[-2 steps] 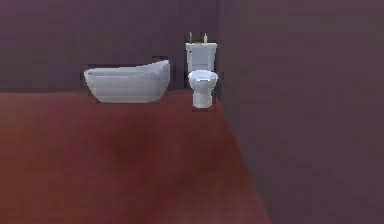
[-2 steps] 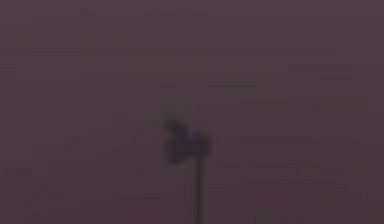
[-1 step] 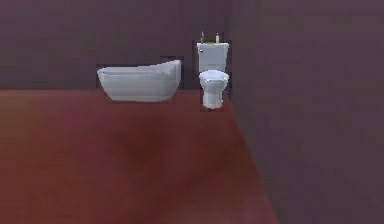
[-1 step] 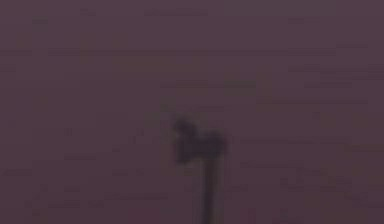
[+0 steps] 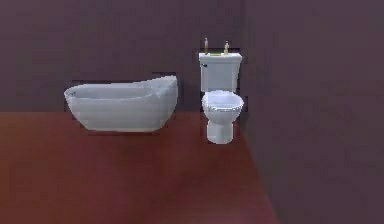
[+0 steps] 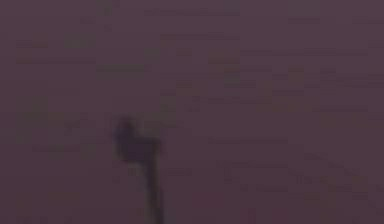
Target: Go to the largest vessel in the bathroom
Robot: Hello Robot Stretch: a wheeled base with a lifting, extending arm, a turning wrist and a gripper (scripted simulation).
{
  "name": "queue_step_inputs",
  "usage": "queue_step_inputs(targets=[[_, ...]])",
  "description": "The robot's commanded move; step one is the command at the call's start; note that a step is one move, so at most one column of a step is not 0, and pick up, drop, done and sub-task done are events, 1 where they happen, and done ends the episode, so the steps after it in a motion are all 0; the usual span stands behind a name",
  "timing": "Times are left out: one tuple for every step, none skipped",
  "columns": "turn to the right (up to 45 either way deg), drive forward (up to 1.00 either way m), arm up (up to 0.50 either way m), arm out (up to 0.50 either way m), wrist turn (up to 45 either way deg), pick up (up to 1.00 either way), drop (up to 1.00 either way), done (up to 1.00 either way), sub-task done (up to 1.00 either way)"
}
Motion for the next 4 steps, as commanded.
queue_step_inputs(targets=[[0.0, 1.0, 0.0, 0.0, 0.0, 0.0, 0.0, 0.0, 0.0], [-3.0, 0.0, 0.0, 0.0, 0.0, 0.0, 0.0, 0.0, 0.0], [0.0, 0.4, 0.0, 0.0, 0.0, 0.0, 0.0, 0.0, 0.0], [-33.0, 0.0, 0.0, 0.0, 0.0, 0.0, 0.0, 0.0, 0.0]])
